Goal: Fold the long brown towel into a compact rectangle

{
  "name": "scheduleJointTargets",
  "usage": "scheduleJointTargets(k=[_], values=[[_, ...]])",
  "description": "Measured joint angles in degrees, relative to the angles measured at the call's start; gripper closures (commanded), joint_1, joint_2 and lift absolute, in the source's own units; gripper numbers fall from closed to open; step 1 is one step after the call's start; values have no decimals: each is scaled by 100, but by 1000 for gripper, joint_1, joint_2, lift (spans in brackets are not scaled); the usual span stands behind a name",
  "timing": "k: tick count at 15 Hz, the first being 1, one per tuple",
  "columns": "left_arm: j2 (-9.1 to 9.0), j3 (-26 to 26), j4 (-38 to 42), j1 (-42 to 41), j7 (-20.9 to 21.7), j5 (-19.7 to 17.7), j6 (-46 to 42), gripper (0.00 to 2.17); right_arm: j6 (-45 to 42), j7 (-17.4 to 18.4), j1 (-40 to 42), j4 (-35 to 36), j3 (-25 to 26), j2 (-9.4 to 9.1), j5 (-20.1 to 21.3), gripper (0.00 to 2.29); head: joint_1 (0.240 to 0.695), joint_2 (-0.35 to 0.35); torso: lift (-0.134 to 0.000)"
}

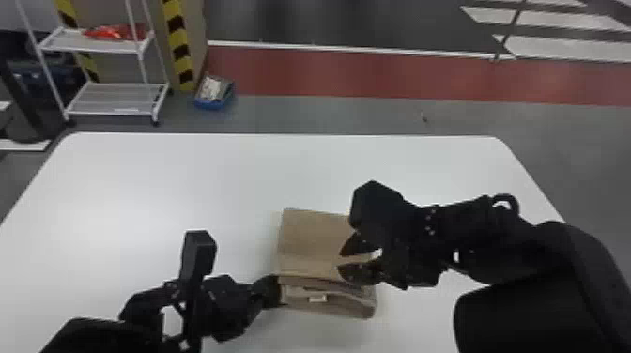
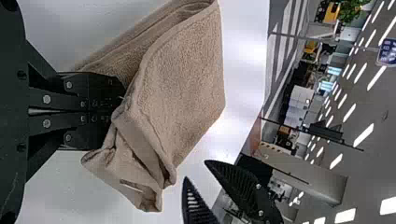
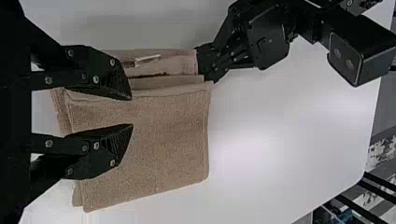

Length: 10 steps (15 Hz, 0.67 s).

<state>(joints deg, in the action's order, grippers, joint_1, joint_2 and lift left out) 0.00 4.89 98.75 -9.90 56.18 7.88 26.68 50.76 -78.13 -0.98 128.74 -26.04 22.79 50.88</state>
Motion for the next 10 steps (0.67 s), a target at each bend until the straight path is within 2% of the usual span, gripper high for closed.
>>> scheduleJointTargets(k=[2,10], values=[[0,-4,11,-12,7,-10,0,2145,-62,0,13,-48,133,4,14,1629,695,-129,-124],[0,-34,141,-98,16,-24,-1,2145,-416,0,92,-520,-30,-15,438,1659,695,-143,-124]])
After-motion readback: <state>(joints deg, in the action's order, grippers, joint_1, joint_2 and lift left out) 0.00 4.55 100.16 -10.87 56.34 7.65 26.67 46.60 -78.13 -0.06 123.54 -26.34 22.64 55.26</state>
